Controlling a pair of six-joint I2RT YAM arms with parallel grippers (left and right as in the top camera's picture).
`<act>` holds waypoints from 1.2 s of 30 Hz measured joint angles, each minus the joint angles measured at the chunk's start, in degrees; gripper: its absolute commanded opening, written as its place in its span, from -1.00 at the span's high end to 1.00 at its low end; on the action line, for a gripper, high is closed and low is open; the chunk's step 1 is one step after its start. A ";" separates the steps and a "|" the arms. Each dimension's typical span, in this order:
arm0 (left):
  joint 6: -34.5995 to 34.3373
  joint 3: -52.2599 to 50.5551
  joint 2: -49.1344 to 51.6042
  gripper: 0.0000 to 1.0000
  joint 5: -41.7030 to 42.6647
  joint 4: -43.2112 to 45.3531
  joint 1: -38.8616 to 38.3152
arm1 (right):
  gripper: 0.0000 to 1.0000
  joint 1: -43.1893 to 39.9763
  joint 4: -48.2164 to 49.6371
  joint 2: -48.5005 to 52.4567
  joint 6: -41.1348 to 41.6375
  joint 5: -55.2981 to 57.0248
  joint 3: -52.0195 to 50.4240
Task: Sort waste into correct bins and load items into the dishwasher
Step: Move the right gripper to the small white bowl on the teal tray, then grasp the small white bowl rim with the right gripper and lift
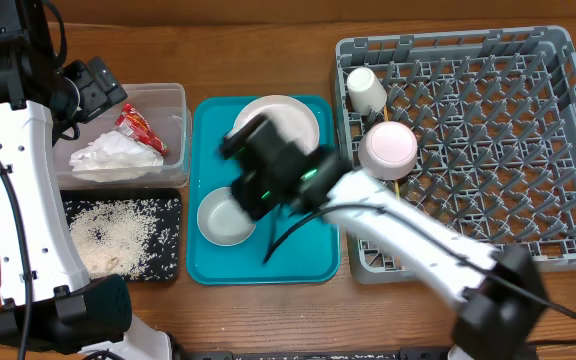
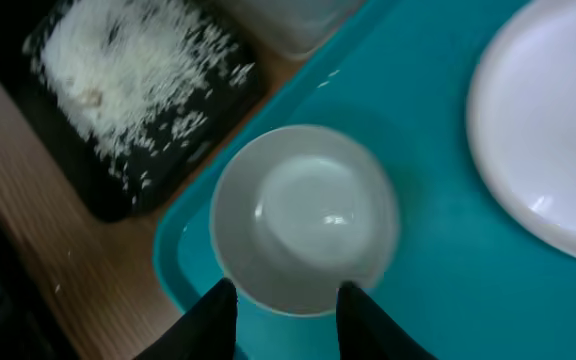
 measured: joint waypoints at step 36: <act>0.00 0.00 0.00 -1.00 0.00 0.00 0.00 | 0.87 8.98 3.63 14.10 -0.22 6.56 -0.42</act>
